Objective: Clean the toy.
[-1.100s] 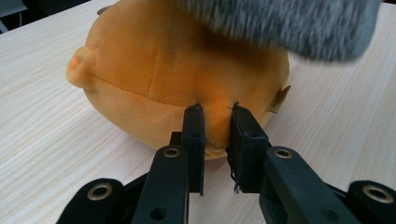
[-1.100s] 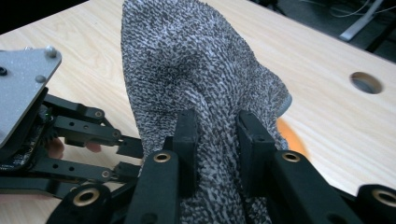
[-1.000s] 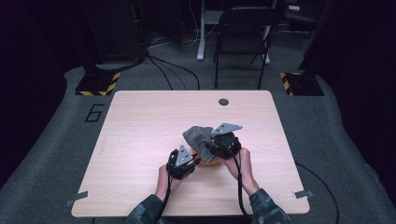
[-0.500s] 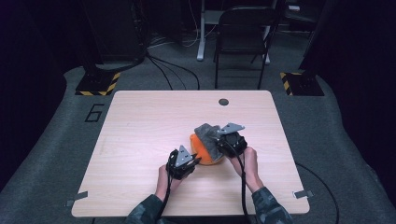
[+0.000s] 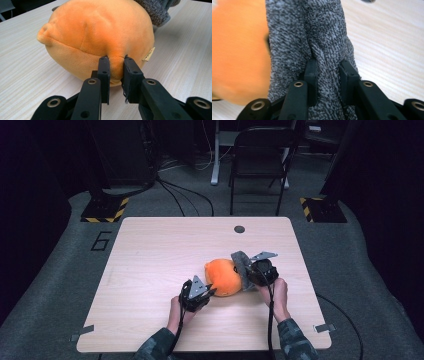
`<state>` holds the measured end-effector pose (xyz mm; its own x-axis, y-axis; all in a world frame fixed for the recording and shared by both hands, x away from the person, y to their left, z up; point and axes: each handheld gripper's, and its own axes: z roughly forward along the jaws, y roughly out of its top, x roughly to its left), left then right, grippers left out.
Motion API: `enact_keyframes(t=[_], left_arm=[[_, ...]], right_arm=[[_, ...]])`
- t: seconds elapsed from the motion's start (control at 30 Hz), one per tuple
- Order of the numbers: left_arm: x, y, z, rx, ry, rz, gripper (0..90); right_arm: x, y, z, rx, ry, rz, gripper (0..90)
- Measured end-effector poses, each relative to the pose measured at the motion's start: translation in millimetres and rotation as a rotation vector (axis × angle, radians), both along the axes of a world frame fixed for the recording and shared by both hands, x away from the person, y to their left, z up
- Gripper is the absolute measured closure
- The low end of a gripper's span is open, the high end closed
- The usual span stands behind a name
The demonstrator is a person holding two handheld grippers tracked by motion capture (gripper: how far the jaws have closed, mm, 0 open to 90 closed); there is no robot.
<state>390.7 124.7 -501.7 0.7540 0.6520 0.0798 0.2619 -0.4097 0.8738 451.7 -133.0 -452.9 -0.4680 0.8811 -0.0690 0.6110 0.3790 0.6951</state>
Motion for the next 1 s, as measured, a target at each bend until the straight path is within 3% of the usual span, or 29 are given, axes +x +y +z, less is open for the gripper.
enact_keyframes(t=[0.2,0.37,0.47,0.53,0.6,0.7,0.73,0.83,0.93,1.0], left_arm=[[0.7,0.6,-0.3,-0.002,0.001,0.002,77.5],[0.8,1.1,-0.3,-0.002,0.004,0.003,77.5],[1.1,1.4,-0.3,-0.001,0.003,0.003,77.5],[1.2,1.6,-0.2,-0.002,0.003,0.004,77.5],[1.5,2.0,-0.4,-0.008,0.006,0.006,77.4],[2.1,3.0,-0.6,-0.012,0.010,0.007,77.4],[2.0,2.8,-0.7,-0.012,0.008,0.007,77.3],[1.5,1.9,-0.7,-0.011,0.007,0.002,77.4],[1.6,2.0,-1.1,-0.013,0.010,0.005,77.3],[1.6,2.3,-1.6,-0.004,0.002,0.001,77.2]], right_arm=[[9.3,-10.8,-21.5,0.006,0.071,-0.033,71.5],[14.6,-12.4,-38.8,-0.031,0.122,-0.033,71.6],[14.5,-13.8,-37.4,-0.041,0.135,-0.034,72.4],[13.0,-15.7,-32.3,-0.043,0.126,-0.041,73.3],[9.8,-20.5,-16.8,-0.012,0.101,-0.049,73.9],[1.2,-23.5,11.5,0.043,0.016,-0.050,74.2],[-3.5,-22.7,24.4,0.069,-0.022,-0.037,74.2],[-12.7,-13.8,42.9,0.131,-0.089,0.023,74.2],[-15.1,9.8,37.2,0.097,-0.073,0.089,74.3],[-12.7,21.3,24.9,0.052,-0.049,0.083,74.5]])
